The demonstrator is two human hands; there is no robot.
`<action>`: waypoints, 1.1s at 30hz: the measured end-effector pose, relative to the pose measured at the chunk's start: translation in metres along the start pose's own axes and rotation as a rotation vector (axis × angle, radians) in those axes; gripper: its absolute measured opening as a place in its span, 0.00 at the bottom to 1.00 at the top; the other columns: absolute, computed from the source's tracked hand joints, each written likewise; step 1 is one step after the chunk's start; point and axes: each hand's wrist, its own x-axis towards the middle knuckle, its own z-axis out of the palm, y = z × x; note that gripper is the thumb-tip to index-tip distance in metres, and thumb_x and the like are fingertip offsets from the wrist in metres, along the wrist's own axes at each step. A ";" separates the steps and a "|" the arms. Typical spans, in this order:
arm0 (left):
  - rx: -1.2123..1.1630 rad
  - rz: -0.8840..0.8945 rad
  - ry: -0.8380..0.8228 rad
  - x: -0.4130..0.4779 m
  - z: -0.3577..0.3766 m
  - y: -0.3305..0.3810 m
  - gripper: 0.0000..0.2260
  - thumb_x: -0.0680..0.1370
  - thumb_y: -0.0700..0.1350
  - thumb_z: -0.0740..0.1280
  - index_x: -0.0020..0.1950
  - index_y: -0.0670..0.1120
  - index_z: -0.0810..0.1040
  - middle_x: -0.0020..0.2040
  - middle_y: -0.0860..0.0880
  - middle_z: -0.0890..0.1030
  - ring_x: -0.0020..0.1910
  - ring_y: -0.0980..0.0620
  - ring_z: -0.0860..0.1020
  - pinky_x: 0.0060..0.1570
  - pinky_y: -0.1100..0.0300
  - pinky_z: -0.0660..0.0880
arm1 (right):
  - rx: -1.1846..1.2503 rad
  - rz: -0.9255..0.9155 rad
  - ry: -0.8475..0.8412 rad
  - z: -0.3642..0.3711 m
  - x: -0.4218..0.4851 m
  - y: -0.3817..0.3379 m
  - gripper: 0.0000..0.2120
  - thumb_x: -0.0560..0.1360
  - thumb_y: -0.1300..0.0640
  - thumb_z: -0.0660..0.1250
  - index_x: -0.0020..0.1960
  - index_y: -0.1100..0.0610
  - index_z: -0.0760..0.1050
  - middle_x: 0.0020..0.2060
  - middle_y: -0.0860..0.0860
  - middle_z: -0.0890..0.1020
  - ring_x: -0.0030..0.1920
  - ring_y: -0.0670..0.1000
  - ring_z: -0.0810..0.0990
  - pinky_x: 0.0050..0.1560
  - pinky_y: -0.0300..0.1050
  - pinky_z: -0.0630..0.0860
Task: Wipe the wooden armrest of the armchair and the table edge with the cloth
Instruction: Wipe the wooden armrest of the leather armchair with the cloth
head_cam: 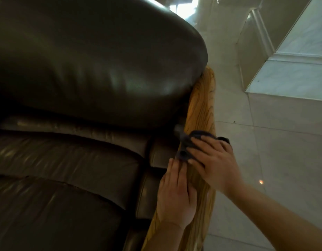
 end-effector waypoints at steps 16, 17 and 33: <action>-0.008 -0.001 -0.009 0.000 0.000 0.001 0.26 0.78 0.51 0.57 0.77 0.48 0.65 0.79 0.50 0.64 0.77 0.51 0.62 0.65 0.52 0.72 | 0.120 0.311 0.010 0.009 0.057 0.006 0.21 0.79 0.41 0.56 0.70 0.44 0.72 0.75 0.50 0.67 0.76 0.60 0.57 0.73 0.59 0.60; -0.010 0.001 -0.007 0.001 -0.001 0.001 0.26 0.78 0.51 0.57 0.76 0.47 0.66 0.79 0.50 0.64 0.77 0.51 0.62 0.64 0.53 0.72 | 0.147 0.355 0.004 0.009 0.073 0.012 0.21 0.80 0.42 0.57 0.71 0.44 0.70 0.76 0.51 0.64 0.76 0.61 0.56 0.74 0.58 0.58; -0.020 0.002 -0.038 0.005 -0.002 0.003 0.28 0.74 0.51 0.62 0.74 0.47 0.69 0.78 0.49 0.66 0.76 0.49 0.65 0.62 0.50 0.75 | 0.351 0.499 -0.032 0.004 0.172 0.064 0.24 0.81 0.47 0.58 0.76 0.49 0.64 0.79 0.52 0.58 0.77 0.60 0.56 0.75 0.53 0.54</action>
